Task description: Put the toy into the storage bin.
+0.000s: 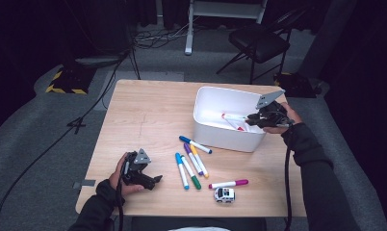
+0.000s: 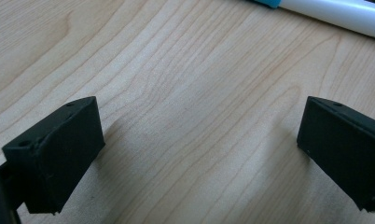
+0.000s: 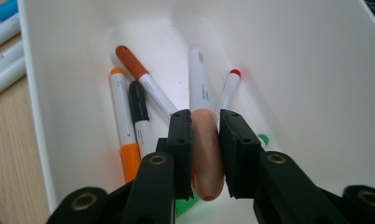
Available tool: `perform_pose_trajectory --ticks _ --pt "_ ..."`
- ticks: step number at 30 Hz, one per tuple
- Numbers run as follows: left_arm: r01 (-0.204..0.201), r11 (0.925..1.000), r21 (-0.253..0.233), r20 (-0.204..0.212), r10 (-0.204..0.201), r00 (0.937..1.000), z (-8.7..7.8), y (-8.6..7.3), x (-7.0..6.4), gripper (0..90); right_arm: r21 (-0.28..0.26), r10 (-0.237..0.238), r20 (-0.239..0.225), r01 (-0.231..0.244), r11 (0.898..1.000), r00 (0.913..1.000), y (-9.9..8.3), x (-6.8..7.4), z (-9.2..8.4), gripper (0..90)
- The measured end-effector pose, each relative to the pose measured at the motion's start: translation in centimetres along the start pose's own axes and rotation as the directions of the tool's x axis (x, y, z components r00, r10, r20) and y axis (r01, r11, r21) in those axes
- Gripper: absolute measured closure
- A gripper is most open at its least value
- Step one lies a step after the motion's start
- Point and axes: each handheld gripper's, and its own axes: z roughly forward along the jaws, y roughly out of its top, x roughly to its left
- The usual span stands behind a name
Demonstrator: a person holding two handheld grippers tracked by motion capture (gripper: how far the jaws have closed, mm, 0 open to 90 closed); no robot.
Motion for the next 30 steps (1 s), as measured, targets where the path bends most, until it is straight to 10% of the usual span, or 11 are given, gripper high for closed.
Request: perform_pose_trajectory --ticks 13,30 --pt "-0.001 1.0 0.0 -0.001 0.001 1.0 0.0 0.0 0.0 0.6 -0.08 0.022 0.008 -0.021 0.997 0.9997 -0.4 0.4 -1.2 67.6" --pt "-0.002 1.0 0.0 -0.001 0.002 1.0 0.0 0.0 0.0 0.6 -0.312 -0.001 -0.029 -0.008 0.95 0.9996 -3.0 5.0 -5.3 62.0"
